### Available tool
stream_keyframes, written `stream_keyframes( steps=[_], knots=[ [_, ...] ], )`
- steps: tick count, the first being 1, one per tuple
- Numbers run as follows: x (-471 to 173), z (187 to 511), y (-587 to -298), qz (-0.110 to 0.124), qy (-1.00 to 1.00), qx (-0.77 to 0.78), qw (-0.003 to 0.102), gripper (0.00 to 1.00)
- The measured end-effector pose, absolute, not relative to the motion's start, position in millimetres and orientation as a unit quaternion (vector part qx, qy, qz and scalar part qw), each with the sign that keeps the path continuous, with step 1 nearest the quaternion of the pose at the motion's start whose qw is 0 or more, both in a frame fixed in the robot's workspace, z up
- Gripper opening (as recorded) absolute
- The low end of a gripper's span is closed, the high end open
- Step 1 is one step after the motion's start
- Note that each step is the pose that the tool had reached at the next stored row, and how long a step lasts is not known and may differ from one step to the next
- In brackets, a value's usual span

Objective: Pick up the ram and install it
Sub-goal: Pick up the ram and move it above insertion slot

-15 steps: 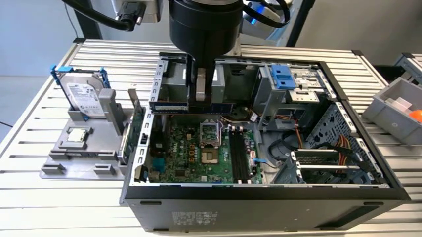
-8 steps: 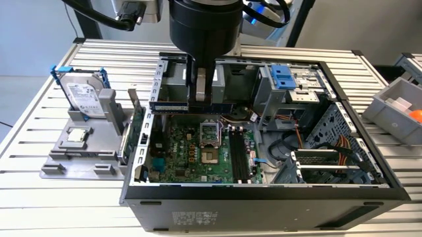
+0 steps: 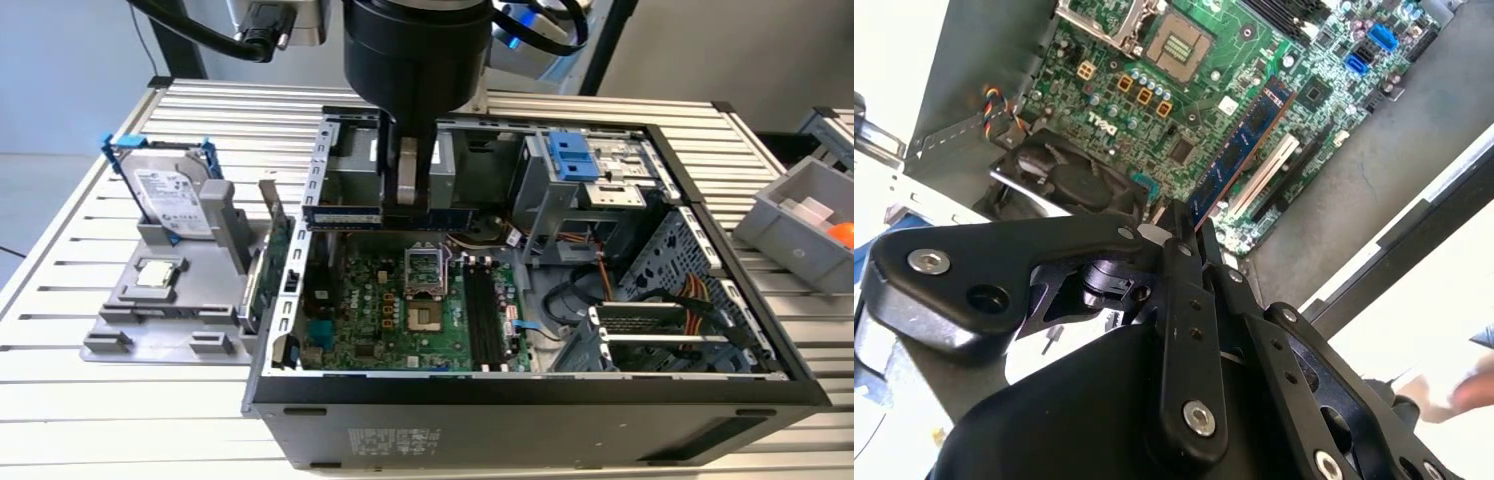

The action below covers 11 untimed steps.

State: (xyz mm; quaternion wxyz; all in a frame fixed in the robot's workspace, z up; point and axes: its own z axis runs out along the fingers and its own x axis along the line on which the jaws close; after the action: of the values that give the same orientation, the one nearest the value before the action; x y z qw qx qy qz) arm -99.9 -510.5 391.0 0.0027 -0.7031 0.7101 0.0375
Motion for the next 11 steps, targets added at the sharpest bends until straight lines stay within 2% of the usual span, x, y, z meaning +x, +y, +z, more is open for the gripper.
stream_keyframes(
  steps=[11],
  knots=[
    [-98.4, 391.0, -510.5, 0.038, 0.710, -0.703, 0.003, 0.00]
  ],
)
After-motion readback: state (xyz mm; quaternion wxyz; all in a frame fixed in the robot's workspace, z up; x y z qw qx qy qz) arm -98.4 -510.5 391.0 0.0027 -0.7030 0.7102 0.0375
